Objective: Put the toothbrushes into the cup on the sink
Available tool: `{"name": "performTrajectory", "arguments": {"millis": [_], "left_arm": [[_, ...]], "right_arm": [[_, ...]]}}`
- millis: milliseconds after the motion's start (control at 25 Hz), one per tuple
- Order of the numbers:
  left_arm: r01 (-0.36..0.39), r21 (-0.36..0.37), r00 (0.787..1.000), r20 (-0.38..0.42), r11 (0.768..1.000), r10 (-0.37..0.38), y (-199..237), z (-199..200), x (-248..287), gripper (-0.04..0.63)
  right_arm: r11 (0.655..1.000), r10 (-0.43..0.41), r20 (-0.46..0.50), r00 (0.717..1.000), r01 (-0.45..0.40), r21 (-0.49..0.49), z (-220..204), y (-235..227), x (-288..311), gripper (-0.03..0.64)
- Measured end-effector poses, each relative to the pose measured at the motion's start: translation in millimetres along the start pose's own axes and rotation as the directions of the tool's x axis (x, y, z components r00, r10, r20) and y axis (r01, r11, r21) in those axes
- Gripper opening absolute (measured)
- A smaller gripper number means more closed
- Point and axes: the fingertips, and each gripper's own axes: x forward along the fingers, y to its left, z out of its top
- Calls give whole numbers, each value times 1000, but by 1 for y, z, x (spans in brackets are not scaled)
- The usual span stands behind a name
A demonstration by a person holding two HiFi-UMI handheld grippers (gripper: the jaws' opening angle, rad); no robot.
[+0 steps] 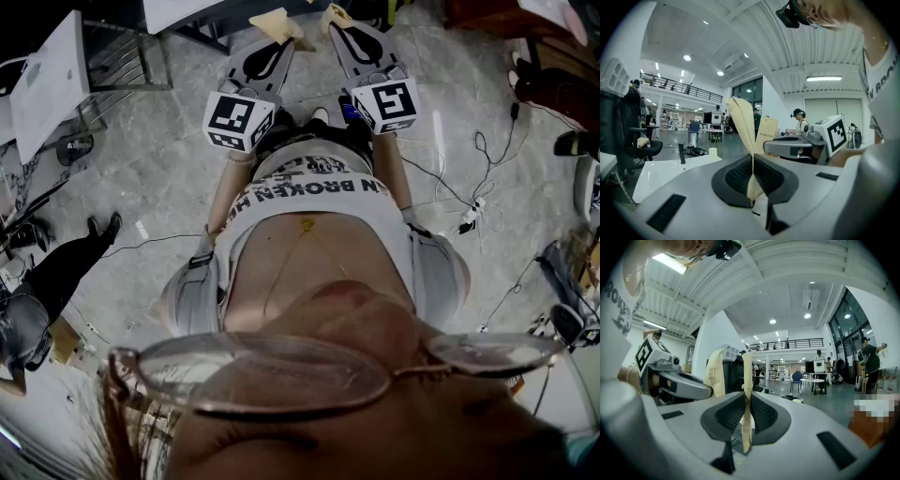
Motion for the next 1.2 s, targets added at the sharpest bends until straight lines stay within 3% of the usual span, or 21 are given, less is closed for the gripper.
{"name": "performTrajectory", "arguments": {"millis": [760,1200], "left_arm": [[-18,-8,1000,-8,1000,18,-13,1,28,18],[-69,-30,998,-8,997,69,10,2,22,18]], "right_arm": [[999,-2,31,1000,1,35,-5,-40,-16,49],[998,52,39,998,-53,29,-4,-38,10,49]]}}
